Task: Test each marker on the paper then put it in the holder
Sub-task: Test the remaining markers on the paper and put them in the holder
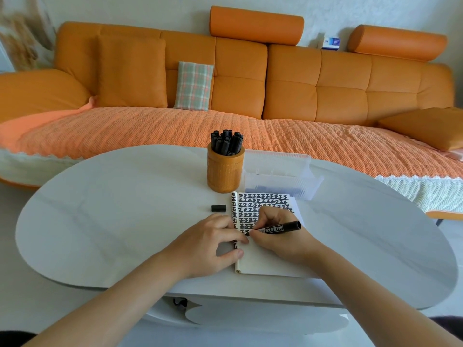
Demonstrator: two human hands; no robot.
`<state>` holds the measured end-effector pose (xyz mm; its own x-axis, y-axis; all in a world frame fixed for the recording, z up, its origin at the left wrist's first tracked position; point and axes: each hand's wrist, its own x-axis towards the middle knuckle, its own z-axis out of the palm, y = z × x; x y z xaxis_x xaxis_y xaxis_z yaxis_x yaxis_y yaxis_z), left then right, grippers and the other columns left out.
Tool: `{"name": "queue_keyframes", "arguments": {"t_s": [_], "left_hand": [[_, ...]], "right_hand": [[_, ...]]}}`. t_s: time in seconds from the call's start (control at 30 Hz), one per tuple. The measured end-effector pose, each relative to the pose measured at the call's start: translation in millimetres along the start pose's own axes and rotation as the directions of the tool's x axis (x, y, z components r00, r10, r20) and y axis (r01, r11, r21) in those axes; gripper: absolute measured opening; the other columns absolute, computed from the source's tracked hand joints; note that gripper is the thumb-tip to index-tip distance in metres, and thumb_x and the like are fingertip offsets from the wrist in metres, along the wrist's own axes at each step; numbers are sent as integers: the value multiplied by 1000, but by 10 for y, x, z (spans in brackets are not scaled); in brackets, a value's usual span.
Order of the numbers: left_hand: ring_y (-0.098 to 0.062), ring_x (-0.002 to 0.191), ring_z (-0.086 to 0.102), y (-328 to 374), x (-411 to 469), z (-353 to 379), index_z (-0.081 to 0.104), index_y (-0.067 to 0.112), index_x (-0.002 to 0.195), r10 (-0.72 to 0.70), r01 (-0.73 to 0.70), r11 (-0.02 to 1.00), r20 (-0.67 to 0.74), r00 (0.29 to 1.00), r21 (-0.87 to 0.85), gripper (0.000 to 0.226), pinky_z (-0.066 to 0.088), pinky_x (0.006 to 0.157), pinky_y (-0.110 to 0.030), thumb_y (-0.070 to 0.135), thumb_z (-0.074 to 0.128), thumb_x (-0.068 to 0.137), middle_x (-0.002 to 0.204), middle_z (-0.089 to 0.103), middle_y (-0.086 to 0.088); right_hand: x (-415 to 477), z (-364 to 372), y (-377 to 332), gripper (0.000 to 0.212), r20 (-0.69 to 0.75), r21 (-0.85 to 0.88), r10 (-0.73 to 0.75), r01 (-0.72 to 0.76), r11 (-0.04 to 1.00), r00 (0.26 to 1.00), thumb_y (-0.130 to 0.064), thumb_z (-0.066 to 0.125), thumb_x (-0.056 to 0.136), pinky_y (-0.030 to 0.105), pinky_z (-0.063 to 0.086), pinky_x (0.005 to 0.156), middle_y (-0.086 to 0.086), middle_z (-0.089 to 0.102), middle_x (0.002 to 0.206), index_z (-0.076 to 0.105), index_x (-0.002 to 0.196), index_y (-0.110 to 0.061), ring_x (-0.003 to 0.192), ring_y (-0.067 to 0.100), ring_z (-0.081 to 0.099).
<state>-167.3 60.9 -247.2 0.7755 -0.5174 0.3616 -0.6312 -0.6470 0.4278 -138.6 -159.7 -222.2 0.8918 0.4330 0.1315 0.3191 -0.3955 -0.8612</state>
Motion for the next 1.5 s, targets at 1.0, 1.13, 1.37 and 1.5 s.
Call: {"name": "queue_keyframes", "arguments": {"t_s": [1.0,1.13,1.37,1.5], "left_hand": [[-7,117,39,-463,392,-182,56,23,126,-289,308,932,-122,949,189,38,40,99,-28,39,58,92,119,51,10],[-6,101,41,-547,425,-167,68,20,107,-288,305,931,-114,951,198,23,45,90,-34,35,61,92,100,51,13],[-4,88,53,-402,490,-246,68,26,105,-209,223,973,-200,957,51,16,45,76,-24,25,65,90,93,60,15],[-6,85,56,-325,497,-233,68,24,104,-172,180,983,-204,964,22,15,46,73,-23,24,67,89,92,60,14]], "right_hand": [[350,-377,-76,32,53,353,157,-165,921,986,-7,40,104,36,53,58,11,62,93,70,112,-15,64,27,65],[353,-399,-76,19,2,104,107,-107,989,994,-8,54,98,30,44,47,6,62,86,65,97,-23,52,18,56],[370,-368,-3,20,-121,-340,23,-63,938,992,-23,72,87,19,47,64,-22,61,83,65,100,-38,69,3,57],[350,-335,-38,17,-126,-429,-37,-21,903,991,-26,69,89,28,51,81,-21,62,92,70,103,-35,88,8,61]]}}
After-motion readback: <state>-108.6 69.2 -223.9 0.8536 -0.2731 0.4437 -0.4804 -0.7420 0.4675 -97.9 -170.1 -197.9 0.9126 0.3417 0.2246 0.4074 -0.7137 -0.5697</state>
